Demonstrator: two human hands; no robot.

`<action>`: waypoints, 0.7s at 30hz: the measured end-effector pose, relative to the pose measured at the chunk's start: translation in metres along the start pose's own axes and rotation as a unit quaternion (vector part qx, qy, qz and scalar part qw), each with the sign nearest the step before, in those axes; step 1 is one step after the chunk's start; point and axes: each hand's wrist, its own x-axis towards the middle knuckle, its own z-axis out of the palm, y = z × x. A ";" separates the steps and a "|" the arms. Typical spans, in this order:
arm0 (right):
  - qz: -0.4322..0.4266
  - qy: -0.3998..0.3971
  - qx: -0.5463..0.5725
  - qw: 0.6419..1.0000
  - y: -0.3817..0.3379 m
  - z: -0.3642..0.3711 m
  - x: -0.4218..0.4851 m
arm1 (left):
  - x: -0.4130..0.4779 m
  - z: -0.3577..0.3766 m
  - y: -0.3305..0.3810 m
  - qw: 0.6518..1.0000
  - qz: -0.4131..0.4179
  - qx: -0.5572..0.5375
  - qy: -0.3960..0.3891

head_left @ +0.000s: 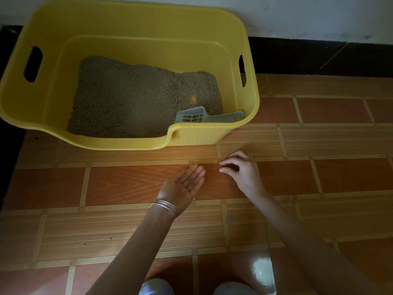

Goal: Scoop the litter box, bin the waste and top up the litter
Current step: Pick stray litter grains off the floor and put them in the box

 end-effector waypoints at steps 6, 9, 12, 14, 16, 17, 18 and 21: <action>-0.036 0.027 -0.006 0.999 -0.004 0.004 -0.003 | 0.003 -0.003 0.002 1.000 -0.001 -0.006 -0.002; -0.051 0.044 -0.038 0.997 -0.008 0.006 -0.003 | 0.003 -0.004 0.003 1.000 -0.003 -0.008 -0.003; -0.067 0.054 -0.085 0.993 -0.010 0.008 -0.005 | 0.003 -0.004 0.002 1.000 -0.003 -0.003 -0.003; -0.070 0.051 -0.125 0.988 -0.013 0.011 -0.007 | 0.002 -0.004 0.002 1.000 0.000 0.004 -0.002; -0.066 0.043 -0.163 0.983 -0.017 0.012 -0.008 | 0.001 -0.002 0.001 1.000 0.003 0.008 0.001; -0.062 0.043 -0.167 0.983 -0.019 0.011 -0.007 | 0.001 -0.001 0.000 1.000 0.002 0.009 0.003; -0.060 0.043 -0.153 0.985 -0.022 0.009 -0.007 | 0.001 0.000 -0.002 1.000 -0.001 0.008 0.004; -0.089 0.004 -0.025 0.996 -0.039 0.002 -0.010 | -0.001 0.006 -0.010 1.000 -0.007 0.015 0.004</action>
